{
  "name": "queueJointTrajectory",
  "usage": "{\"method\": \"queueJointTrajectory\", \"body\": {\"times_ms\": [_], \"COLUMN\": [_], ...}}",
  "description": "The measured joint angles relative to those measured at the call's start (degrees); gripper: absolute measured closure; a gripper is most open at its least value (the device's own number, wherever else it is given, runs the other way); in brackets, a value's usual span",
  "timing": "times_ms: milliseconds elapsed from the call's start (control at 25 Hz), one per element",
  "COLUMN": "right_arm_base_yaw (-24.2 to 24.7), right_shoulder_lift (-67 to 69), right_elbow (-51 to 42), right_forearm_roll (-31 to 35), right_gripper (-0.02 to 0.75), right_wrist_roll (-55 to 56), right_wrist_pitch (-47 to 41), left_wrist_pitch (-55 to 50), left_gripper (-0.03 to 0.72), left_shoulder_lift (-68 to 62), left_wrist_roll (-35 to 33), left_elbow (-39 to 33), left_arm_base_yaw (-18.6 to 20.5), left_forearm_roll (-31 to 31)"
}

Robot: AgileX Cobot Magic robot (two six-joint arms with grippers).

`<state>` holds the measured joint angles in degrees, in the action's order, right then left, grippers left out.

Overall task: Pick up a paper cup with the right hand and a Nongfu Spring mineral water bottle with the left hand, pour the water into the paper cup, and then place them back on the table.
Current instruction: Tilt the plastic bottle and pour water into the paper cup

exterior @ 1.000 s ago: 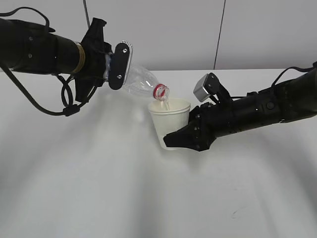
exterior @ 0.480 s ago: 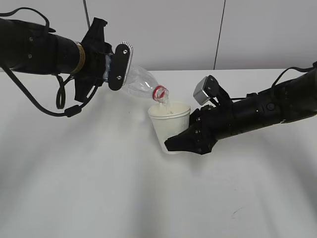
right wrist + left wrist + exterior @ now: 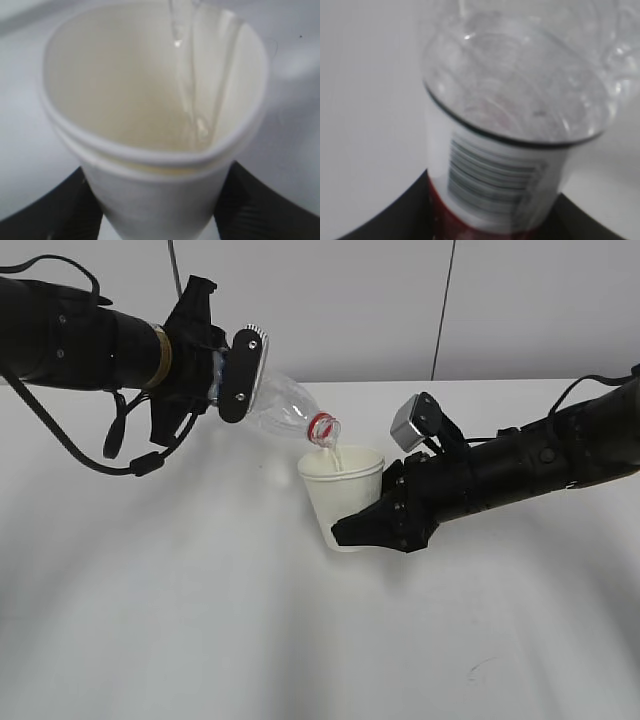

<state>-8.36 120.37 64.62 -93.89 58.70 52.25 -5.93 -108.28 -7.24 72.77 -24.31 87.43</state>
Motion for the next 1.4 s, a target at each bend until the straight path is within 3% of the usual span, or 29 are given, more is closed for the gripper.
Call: {"method": "queueJointTrajectory", "body": {"times_ms": [1400], "right_arm_base_yaw": [0.0], "right_shoulder_lift": [0.0], "right_elbow": [0.0], "right_forearm_roll": [-0.13], "right_gripper": [0.302], "right_wrist_roll": [0.09], "right_wrist_pitch": [0.22], "left_wrist_pitch": [0.05], "left_gripper": [0.386], "left_shoulder_lift": [0.0], "left_wrist_roll": [-0.04], "left_elbow": [0.0], "left_arm_base_yaw": [0.0], "left_forearm_roll": [2.63]}}
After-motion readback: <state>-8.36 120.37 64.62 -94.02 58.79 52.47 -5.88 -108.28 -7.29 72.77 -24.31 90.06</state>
